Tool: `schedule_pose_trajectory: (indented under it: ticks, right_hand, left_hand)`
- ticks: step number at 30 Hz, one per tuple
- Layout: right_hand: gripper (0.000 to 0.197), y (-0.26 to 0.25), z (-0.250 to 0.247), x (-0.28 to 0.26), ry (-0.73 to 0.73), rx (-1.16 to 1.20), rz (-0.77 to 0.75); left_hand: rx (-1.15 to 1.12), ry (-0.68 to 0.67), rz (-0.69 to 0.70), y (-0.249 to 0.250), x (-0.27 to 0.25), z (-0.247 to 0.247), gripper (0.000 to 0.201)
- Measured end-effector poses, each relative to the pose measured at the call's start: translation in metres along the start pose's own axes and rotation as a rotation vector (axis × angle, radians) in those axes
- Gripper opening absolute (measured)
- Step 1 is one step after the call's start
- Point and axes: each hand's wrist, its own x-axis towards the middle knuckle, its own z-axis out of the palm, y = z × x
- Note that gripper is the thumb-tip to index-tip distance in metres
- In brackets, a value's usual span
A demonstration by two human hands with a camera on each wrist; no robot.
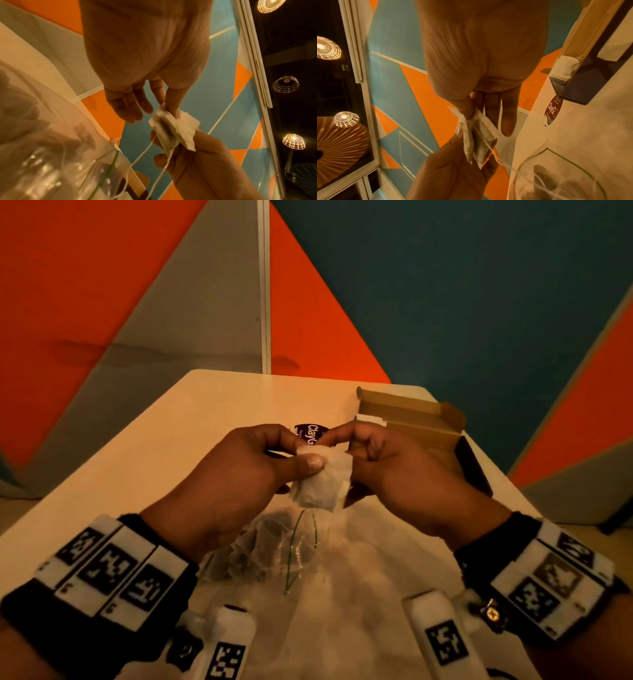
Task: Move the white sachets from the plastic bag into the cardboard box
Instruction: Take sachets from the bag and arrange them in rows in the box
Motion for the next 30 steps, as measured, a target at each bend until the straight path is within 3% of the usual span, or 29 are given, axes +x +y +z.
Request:
schedule_pose_trajectory:
  ticks: [8,13,15,19,22,24,26,28,30]
  right_hand:
    - [0.019,0.000,0.001,-0.001,0.048,0.016,-0.002]
    - [0.042,0.005,-0.005,-0.006,0.083,0.237,0.034]
    - [0.046,0.005,-0.007,-0.010,0.069,0.213,0.049]
    - [0.027,0.008,-0.002,-0.012,0.052,0.142,0.079]
    - [0.009,0.012,-0.001,-0.009,0.090,0.143,0.099]
    - [0.007,0.014,-0.004,-0.008,0.103,0.114,0.114]
    - [0.008,0.013,-0.010,-0.008,0.116,0.090,0.135]
    - [0.014,0.009,-0.022,-0.007,0.131,0.082,0.151]
    - [0.019,0.004,-0.039,-0.001,0.178,0.087,0.155]
  left_hand:
    - [-0.121,0.011,-0.012,-0.002,0.002,0.006,0.016]
    - [-0.148,0.073,0.019,-0.003,0.006,0.002,0.023]
    - [-0.153,0.082,0.030,-0.002,0.007,0.002,0.023]
    - [-0.154,0.107,0.042,-0.001,0.009,0.004,0.023]
    - [-0.091,0.048,0.079,0.006,0.006,0.004,0.024]
    - [0.010,-0.066,0.089,0.010,0.002,-0.002,0.034]
    - [0.240,-0.207,0.093,0.010,-0.001,-0.015,0.055]
    - [0.626,-0.342,0.065,0.007,0.002,-0.032,0.078]
    - [0.997,-0.488,-0.039,0.003,0.001,-0.049,0.085]
